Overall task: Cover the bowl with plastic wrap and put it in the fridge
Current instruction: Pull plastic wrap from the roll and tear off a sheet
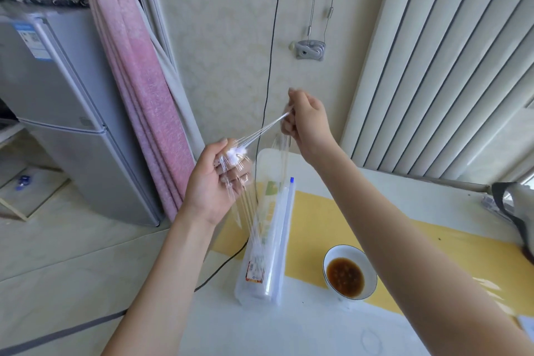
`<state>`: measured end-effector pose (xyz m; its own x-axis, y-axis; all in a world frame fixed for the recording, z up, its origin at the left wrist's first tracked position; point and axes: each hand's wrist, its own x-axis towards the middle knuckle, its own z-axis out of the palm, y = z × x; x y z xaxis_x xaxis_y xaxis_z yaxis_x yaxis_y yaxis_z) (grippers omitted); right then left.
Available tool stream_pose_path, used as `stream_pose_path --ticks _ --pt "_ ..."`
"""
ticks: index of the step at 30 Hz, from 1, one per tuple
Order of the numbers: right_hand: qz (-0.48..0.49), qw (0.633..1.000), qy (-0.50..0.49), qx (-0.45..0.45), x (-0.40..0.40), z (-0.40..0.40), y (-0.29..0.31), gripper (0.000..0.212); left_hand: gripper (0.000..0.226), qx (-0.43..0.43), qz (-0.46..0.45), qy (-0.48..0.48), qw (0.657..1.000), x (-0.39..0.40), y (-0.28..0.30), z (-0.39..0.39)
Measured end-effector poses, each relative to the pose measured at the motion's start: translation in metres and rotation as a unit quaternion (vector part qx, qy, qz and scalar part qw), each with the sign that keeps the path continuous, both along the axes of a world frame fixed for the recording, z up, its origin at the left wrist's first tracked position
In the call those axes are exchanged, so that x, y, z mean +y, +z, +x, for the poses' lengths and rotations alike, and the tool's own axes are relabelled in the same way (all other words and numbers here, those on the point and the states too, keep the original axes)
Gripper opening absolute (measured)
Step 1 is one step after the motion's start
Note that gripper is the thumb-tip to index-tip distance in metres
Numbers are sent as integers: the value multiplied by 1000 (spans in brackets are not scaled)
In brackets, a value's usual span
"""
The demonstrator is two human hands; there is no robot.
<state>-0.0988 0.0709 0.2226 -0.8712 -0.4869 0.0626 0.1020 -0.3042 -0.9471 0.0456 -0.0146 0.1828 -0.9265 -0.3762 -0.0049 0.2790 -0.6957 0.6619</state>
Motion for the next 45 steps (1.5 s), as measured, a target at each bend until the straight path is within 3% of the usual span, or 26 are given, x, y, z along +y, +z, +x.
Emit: stream_pose_path --ticks 5,9,14,25,30,40,42,45 --pt "21 999 -3 29 4 -1 19 37 46 4 5 29 1000 9 17 -3" --pt "42 995 -8 94 7 1 42 36 39 37 9 32 999 7 35 -5" --pt "38 992 -14 122 7 -1 64 38 36 110 3 -37 993 -5 50 -12" --pt "39 991 -16 126 15 -10 73 35 42 157 21 -95 983 3 55 -25" --pt "37 991 -15 130 15 -11 80 35 33 226 92 -211 946 -1 56 -30" --pt "51 990 -18 132 20 -19 77 37 31 203 106 -238 944 3 53 -37" --pt "95 977 -39 185 24 -23 77 36 31 183 94 -234 950 7 56 -36" --pt "204 927 -109 294 36 -30 78 28 35 141 65 -189 970 26 61 -40"
